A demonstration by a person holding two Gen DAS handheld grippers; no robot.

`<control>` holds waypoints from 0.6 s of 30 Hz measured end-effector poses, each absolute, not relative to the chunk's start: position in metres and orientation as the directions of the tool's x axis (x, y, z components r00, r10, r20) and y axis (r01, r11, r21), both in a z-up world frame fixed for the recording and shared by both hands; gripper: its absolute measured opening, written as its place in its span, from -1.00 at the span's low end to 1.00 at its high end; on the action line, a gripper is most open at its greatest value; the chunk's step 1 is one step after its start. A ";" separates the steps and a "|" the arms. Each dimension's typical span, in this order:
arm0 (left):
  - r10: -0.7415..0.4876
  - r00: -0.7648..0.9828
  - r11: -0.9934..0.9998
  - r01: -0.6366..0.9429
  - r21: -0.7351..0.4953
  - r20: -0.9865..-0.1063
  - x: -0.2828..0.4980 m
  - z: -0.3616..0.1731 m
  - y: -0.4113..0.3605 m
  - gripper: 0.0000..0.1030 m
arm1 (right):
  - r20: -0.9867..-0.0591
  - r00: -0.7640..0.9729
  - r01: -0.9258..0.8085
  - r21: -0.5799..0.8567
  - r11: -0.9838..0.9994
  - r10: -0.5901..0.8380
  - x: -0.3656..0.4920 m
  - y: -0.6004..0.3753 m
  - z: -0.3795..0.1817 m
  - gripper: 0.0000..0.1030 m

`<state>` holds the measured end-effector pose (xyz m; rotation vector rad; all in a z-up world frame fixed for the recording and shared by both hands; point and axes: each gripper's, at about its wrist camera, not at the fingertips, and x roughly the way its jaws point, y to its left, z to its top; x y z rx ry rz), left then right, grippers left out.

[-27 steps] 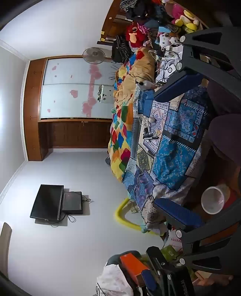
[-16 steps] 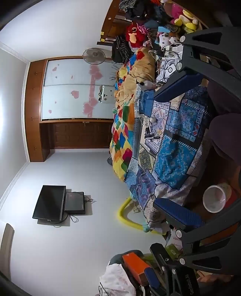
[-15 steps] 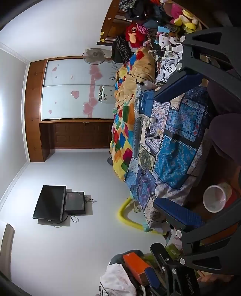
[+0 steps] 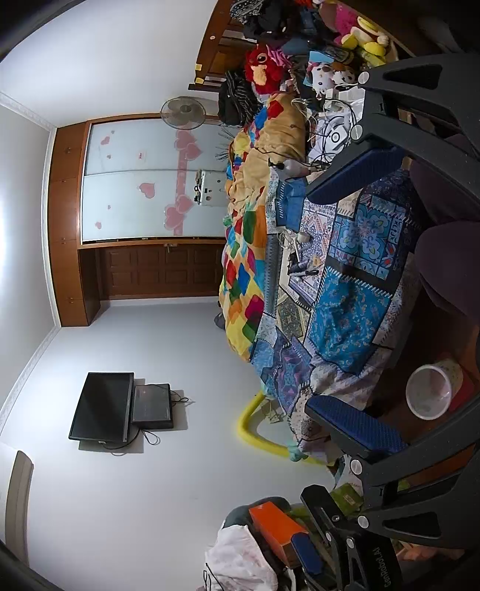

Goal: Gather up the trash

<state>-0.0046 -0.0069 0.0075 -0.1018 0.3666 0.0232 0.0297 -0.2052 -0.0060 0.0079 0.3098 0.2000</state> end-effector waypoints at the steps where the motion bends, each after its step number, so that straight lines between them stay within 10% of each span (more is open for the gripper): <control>1: 0.004 0.933 0.995 -0.041 -0.095 -0.359 -0.004 0.007 -0.007 1.00 | -0.301 0.934 -0.192 0.037 0.981 0.194 0.029 -0.205 -0.006 1.00; 18: 0.002 0.934 0.995 -0.039 -0.097 -0.357 -0.004 0.006 -0.004 1.00 | -0.298 0.935 -0.191 0.039 0.981 0.193 0.029 -0.208 -0.004 1.00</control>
